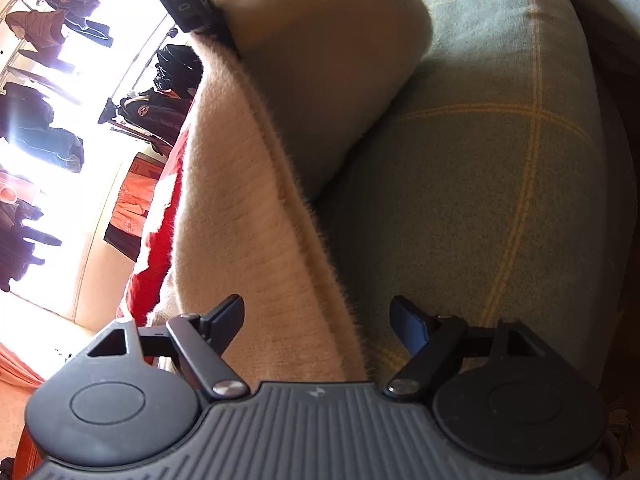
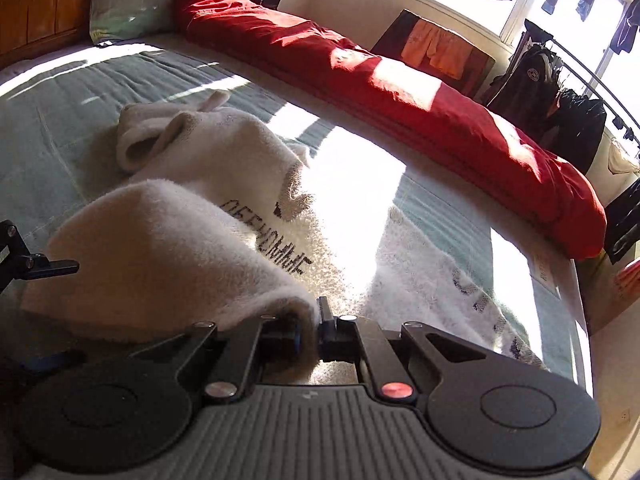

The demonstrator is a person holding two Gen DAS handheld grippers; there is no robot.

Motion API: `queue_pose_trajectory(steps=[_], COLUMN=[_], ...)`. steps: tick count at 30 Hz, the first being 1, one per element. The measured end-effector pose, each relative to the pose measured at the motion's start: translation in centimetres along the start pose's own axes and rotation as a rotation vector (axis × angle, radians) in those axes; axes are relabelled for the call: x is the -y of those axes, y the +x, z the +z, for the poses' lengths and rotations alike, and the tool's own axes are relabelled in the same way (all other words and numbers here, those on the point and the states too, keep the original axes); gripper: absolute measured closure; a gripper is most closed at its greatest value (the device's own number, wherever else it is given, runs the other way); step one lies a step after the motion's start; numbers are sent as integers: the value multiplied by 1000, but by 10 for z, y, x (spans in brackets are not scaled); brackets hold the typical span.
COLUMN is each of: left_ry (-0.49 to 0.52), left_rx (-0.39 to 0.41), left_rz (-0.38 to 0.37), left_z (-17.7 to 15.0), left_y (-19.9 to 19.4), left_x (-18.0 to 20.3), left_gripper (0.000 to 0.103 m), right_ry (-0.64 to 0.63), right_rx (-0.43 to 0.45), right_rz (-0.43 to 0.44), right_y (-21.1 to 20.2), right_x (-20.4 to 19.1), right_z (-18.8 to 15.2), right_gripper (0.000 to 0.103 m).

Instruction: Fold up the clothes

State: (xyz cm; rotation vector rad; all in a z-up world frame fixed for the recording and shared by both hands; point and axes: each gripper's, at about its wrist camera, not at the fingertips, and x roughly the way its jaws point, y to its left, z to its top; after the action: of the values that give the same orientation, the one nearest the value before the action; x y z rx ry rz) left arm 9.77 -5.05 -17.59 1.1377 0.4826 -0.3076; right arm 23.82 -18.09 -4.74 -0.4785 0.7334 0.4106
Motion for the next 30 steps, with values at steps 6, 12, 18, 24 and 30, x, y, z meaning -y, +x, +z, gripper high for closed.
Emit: queue_pose_trajectory(steps=[6,12,18,24,30], left_ry=[45,-36,-82,-94,-91], left_rx=[-49,-133,-138,-99,-37], left_rz=[178,226,200,228,236], left_z=[-3,-40,-49,-47,-33], left_y=[20,20,10,-22,-67], left_x=[-1,-32,-51,-87,-118], left_gripper=[21,34,96,97,97], right_ry=[20,2,-68,-184,-213], right_rx=[-10,-26,-105,-99,-43], right_rz=[15,68,194,190,162], right_y=[3,2,12,-10,-63], right_x=[6,4,-23,-35,-5], right_z=[-5,-14,-30,-30,-8], right_gripper=[95,94,86,96,96])
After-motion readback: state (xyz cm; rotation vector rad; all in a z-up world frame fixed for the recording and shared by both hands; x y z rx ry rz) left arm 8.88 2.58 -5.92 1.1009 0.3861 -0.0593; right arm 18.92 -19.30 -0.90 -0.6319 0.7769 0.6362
